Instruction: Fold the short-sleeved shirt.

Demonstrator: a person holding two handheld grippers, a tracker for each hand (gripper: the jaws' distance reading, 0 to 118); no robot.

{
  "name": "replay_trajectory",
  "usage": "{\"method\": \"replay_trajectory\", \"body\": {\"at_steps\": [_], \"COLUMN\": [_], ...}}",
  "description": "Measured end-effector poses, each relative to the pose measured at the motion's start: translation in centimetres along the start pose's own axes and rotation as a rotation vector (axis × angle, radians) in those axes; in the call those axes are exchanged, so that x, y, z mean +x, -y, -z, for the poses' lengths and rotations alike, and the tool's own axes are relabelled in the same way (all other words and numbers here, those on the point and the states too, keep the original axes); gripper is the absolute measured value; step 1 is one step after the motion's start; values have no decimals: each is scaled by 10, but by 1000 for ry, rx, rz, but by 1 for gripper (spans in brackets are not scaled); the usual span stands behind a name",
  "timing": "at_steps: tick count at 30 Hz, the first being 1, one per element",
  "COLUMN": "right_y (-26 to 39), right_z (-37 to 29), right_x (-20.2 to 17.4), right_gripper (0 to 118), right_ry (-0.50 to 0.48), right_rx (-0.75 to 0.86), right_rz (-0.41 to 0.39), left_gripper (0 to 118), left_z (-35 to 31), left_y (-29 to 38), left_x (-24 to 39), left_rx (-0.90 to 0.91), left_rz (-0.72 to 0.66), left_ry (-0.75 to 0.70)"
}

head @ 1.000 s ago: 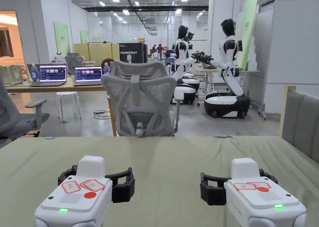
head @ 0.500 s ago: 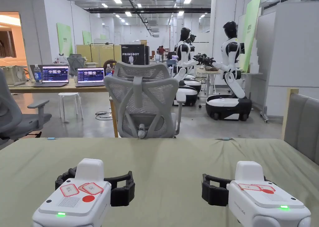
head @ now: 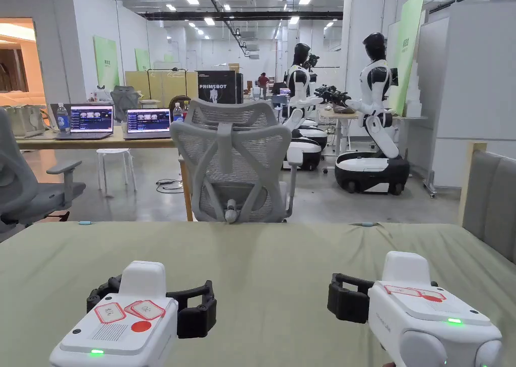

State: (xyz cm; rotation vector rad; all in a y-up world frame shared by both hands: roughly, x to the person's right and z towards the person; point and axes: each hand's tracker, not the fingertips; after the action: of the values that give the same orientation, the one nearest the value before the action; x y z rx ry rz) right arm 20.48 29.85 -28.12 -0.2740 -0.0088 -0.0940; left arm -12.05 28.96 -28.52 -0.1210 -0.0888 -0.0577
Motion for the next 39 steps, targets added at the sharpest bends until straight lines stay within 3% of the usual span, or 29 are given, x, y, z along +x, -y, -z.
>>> {"method": "replay_trajectory", "body": {"at_steps": [6,14,25,31,34,39], "right_y": [-1,-1,2,-2,1,6], "right_z": [-6,-5,-7,-9,-8,-8], "right_x": [-4,0,-2,-2,-7,-6], "right_gripper": [118,118,118,118,118,118], "right_ry": [26,2,28,-38,-12,15], "right_rx": [19,20,44,19,30,44], "right_rz": [-25,7,-49,-52,-78,-47], "left_gripper": [118,118,118,118,118,118], "left_z": [1,0,-1,1,1,0], "left_y": [1,0,-1,0,0,0], "left_x": [-1,1,2,3,3,6], "left_rx": [2,1,7,8,7,4], "left_rz": [2,7,5,10,10,15], "left_ry": [-2,-1,-2,-3,-4,-2]}}
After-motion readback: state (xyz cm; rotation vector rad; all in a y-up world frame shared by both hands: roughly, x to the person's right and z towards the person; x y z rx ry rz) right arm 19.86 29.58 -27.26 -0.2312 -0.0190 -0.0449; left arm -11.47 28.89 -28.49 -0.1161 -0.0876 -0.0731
